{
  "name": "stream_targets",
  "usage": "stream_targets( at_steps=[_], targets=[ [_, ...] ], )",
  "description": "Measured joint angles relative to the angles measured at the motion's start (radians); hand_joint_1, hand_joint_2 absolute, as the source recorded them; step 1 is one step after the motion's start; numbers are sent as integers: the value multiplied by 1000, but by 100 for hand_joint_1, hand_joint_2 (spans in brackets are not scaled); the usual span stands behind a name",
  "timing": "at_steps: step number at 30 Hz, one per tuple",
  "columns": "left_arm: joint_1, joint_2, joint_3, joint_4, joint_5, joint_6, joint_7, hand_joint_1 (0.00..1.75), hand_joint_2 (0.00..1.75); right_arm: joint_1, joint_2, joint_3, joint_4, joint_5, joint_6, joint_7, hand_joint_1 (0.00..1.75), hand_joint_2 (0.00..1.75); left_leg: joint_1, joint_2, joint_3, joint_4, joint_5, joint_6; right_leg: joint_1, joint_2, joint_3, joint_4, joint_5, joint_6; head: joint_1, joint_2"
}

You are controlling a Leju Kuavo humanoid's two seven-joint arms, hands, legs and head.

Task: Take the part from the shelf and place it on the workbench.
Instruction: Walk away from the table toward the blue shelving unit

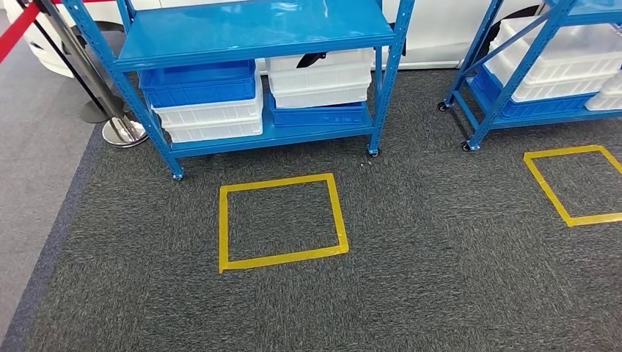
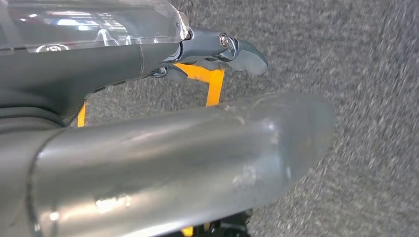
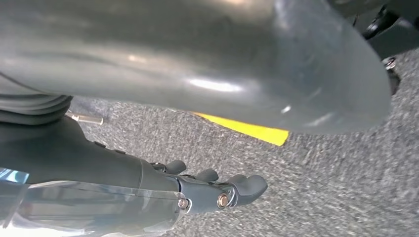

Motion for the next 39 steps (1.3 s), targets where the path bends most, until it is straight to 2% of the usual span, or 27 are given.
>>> stream_targets(
  at_steps=[2, 4, 5, 6, 7, 9, 10, 12, 16, 17, 19, 20, 21, 22, 23, 24, 25, 26, 27, 30, 32, 33, 35, 36, 37, 38, 39],
  targets=[
    [-2, -2, 3, 0, -5, -1, -1, 0, 0, 3, 1, -3, 0, -1, 0, -1, 0, 0, 2, 22, -30, 71, -41, -9, -2, -8, 6, -6, 0, -13, -5, 0],
    [-3, -3, 5, 0, -8, -1, -1, 0, 0, 8, 1, -6, 0, -1, 0, -1, 0, 0, 3, 41, -100, 207, -103, -16, 2, -16, 9, -6, -5, -20, -9, 0],
    [-3, -3, 6, 0, -8, -2, -1, 0, 0, 9, 1, -8, 0, -1, 0, -1, 0, 0, 4, 44, -130, 263, -119, -17, 4, -20, 12, -5, -8, -22, -9, 0],
    [-2, -3, 7, 0, -9, -2, -1, 0, 0, 10, 1, -10, 0, -1, 1, -1, 0, 0, 4, 45, -144, 283, -113, -17, 5, -22, 16, -5, -12, -22, -9, 0],
    [-1, -3, 7, 0, -10, -2, -1, 0, 0, 10, 1, -12, 0, -1, 1, -1, 0, 0, 3, 46, -140, 266, -88, -15, 7, -24, 22, -5, -16, -22, -9, 0],
    [0, -3, 9, 0, -11, -3, -1, 0, 0, 11, 1, -15, 0, -1, 1, -1, 0, 0, 1, 50, -85, 139, -8, -4, 8, -28, 38, -6, -26, -19, -9, 0],
    [0, -3, 11, 0, -11, -3, -1, 0, 0, 11, 1, -16, 0, -1, 1, -1, 0, 0, -2, 54, -57, 76, 16, 4, 10, -30, 43, -5, -32, -15, -8, 0],
    [-1, -3, 15, 0, -14, -3, 0, 0, 0, 12, 3, -17, 1, -1, 1, -1, 0, 0, -9, 59, -28, 12, 29, 15, 12, -33, 47, -6, -39, -6, -8, 0],
    [0, -4, 26, 0, -20, -4, 3, 0, 0, 8, 1, -19, 0, 1, 1, -2, 0, 0, -4, 53, -5, -16, 28, 34, 13, -32, 54, 4, -56, 16, -5, 0],
    [-1, -4, 28, 0, -22, -4, 4, 0, 0, 7, 1, -19, 0, 1, 1, -2, 0, 0, -1, 52, 4, -25, 28, 40, 12, -27, 37, 41, -74, 21, -2, 0],
    [-2, -6, 31, 0, -27, -5, 5, 0, 0, 9, 0, -20, 0, 1, 2, -1, 0, 0, 0, 51, 12, -31, 24, 47, 7, -17, -40, 169, -124, 28, 2, 0],
    [-2, -6, 32, 0, -29, -5, 5, 0, 0, 10, 0, -21, 0, 1, 2, -1, 0, 0, 0, 50, 15, -31, 20, 49, 5, -16, -83, 231, -139, 31, 2, 0],
    [-2, -6, 32, 0, -30, -5, 5, 0, 0, 11, 0, -21, 0, 2, 2, -1, 0, 0, 0, 48, 20, -31, 15, 48, 3, -15, -114, 267, -136, 34, 2, 0],
    [-2, -7, 33, 0, -30, -5, 5, 0, 0, 12, 0, -23, 0, 2, 2, -1, 0, 0, 0, 46, 28, -31, 9, 47, 1, -15, -125, 265, -111, 36, 3, 0],
    [-1, -8, 33, 0, -31, -5, 5, 0, 0, 14, -1, -24, 0, 2, 2, 0, 0, 0, 1, 43, 37, -30, 2, 44, -1, -15, -116, 224, -67, 37, 3, 0],
    [0, -10, 33, 0, -31, -5, 5, 0, 0, 16, -3, -25, 0, 2, 2, 0, 0, 0, 1, 41, 47, -30, -5, 40, -3, -15, -93, 156, -17, 37, 5, 0],
    [0, -11, 34, 0, -33, -5, 5, 0, 0, 18, -4, -26, 0, 2, 2, 0, 0, 0, 0, 39, 54, -27, -15, 34, -3, -14, -68, 91, 17, 35, 6, 0],
    [-1, -12, 35, 0, -35, -5, 6, 0, 0, 18, -4, -26, 1, 2, 2, 0, 0, 0, -2, 38, 59, -25, -23, 27, -2, -13, -48, 43, 36, 31, 6, 0],
    [-2, -13, 36, 0, -37, -5, 6, 0, 0, 18, -5, -26, 1, 2, 2, 0, 0, 0, -4, 37, 61, -24, -31, 21, -1, -12, -37, 17, 38, 25, 6, 0],
    [-5, -13, 39, 0, -42, -5, 8, 0, 0, 16, -5, -28, 1, 4, 2, 1, 0, 0, -2, 37, 68, -22, -45, 4, 2, -11, -28, 8, 21, 3, 4, 0],
    [-5, -15, 40, 0, -45, -5, 8, 0, 0, 17, -5, -29, 1, 5, 3, 1, 0, 0, 1, 42, 51, 28, -71, -7, -1, -14, -16, 2, 15, -11, 0, 0],
    [-5, -16, 41, 0, -45, -5, 8, 0, 0, 18, -5, -30, 1, 6, 4, 1, 0, 0, 3, 45, 21, 87, -97, -12, -2, -16, -9, 0, 11, -16, -3, 0],
    [-3, -17, 43, 0, -46, -5, 8, 0, 0, 20, -5, -32, 1, 6, 4, 1, 0, 0, 4, 47, -66, 232, -148, -18, 0, -18, 3, 0, -2, -22, -6, 0],
    [-1, -17, 45, 0, -46, -5, 8, 0, 0, 20, -5, -32, 1, 6, 4, 1, 0, 0, 4, 47, -102, 280, -151, -19, 1, -18, 12, 0, -10, -22, -6, 0],
    [0, -17, 46, 0, -46, -5, 8, 0, 0, 20, -5, -33, 1, 6, 4, 1, 0, 0, 4, 47, -121, 291, -133, -18, 2, -17, 22, 0, -18, -22, -6, 0],
    [1, -17, 46, 0, -46, -5, 8, 0, 0, 20, -5, -33, 1, 6, 4, 1, 0, 0, 3, 47, -120, 261, -93, -15, 3, -17, 35, 0, -27, -21, -6, 0],
    [2, -17, 47, 0, -46, -5, 8, 0, 0, 20, -5, -33, 1, 6, 4, 1, 0, 0, 3, 48, -105, 200, -40, -9, 4, -16, 49, -1, -37, -19, -6, 0]
  ],
)
